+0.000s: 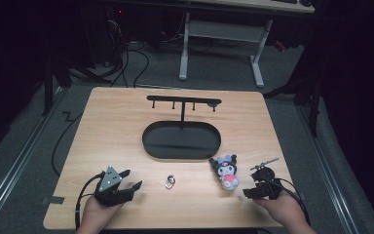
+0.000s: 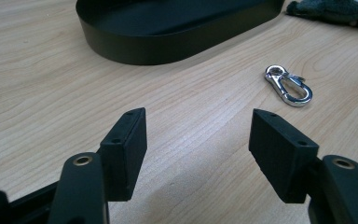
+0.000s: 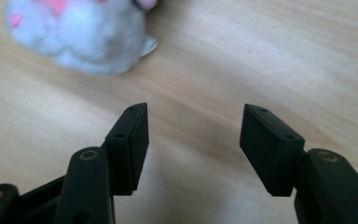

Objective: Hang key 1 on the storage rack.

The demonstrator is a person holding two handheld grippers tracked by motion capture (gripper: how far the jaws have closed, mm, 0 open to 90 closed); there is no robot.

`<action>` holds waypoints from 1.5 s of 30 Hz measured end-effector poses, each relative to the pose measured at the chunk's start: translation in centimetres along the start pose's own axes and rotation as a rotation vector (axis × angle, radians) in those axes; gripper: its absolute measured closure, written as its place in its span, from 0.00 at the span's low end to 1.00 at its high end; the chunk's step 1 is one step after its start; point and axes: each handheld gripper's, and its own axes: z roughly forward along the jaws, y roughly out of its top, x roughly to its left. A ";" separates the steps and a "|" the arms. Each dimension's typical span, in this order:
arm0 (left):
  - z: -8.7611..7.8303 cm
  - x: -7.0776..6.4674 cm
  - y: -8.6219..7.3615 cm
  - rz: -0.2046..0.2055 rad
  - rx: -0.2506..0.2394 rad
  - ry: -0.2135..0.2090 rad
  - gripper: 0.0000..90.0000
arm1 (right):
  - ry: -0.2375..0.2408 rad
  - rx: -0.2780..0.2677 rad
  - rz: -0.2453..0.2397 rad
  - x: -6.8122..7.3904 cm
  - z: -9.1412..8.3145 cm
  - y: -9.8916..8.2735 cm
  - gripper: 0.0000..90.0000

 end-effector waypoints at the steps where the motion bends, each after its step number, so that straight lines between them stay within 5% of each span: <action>1: 0.0 0.0 0.0 0.003 -0.001 0.002 0.42 | 0.008 0.007 -0.006 0.1 -0.1 0.0 0.47; 6: 0.0 0.1 0.0 0.009 0.005 0.003 0.42 | 0.034 0.073 -0.047 1.1 -0.8 0.6 0.43; 10: -0.3 0.5 0.0 -0.006 -0.005 0.007 0.42 | 0.051 0.127 -0.025 1.7 -1.3 1.2 0.38; 21: -0.4 0.7 -0.1 -0.013 -0.002 0.001 0.42 | 0.057 0.112 -0.015 3.4 -1.5 3.3 0.26; 30: -0.5 0.8 -0.2 -0.019 -0.007 0.002 0.42 | 0.074 0.111 -0.037 5.0 0.7 5.6 0.25; 45: -0.5 0.8 -0.3 -0.022 0.000 -0.011 0.42 | 0.047 0.110 -0.029 4.9 2.6 6.5 0.27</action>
